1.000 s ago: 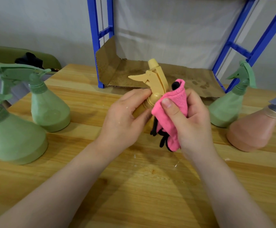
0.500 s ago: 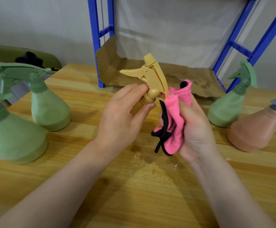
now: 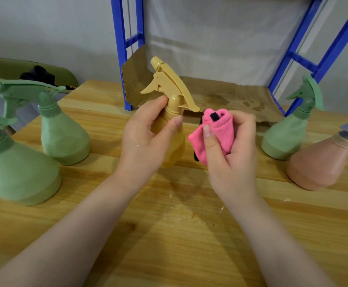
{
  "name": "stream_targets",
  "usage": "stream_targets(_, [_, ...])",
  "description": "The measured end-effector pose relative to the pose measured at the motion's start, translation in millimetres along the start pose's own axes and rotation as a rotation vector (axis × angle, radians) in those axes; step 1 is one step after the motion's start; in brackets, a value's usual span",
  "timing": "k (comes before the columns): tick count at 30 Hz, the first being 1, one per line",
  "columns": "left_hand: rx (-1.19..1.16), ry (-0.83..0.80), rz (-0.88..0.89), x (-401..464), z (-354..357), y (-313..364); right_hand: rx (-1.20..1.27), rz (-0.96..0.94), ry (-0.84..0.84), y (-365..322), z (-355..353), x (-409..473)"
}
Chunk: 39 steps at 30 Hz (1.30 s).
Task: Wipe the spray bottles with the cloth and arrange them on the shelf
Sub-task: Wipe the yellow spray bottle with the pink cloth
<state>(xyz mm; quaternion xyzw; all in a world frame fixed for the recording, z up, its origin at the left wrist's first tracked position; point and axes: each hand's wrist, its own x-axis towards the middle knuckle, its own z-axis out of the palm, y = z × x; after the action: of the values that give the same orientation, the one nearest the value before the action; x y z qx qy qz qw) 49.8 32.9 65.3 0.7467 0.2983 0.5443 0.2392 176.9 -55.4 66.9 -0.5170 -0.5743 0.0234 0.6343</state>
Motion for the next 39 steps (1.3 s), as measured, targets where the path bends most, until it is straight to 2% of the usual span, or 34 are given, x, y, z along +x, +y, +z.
stream_targets(3, [-0.237,0.009,-0.083,0,0,3,0.185,0.400,0.012,8,3,4])
stream_targets(6, [-0.511,0.095,-0.180,3,-3,2,0.461,0.770,0.073,25,0,11])
stream_targets(8, [-0.666,0.174,-0.228,6,-4,1,0.571,0.890,0.074,27,1,11])
stream_targets(10, [-0.805,0.221,-0.257,6,-4,2,0.654,0.986,-0.003,26,7,7])
stream_targets(14, [-0.854,0.197,-0.198,4,-4,9,0.732,1.129,-0.197,27,17,-3])
stream_targets(19, [-0.779,0.102,-0.135,-1,0,17,0.560,1.162,-0.270,21,-7,12])
stream_targets(22, [-0.731,0.032,-0.110,-6,8,23,0.427,1.102,-0.289,24,-28,22])
stream_targets(28, [-0.695,0.028,-0.155,-15,22,35,0.168,1.024,-0.324,28,-55,29])
stream_targets(30, [-0.693,0.001,-0.187,-18,28,36,0.133,1.013,-0.283,29,-72,26])
stream_targets(34, [-0.659,-0.115,-0.211,-22,48,37,0.260,1.004,-0.071,31,-109,15])
stream_targets(39, [-0.643,-0.223,-0.237,-22,83,49,-0.020,0.742,0.110,27,-148,-9])
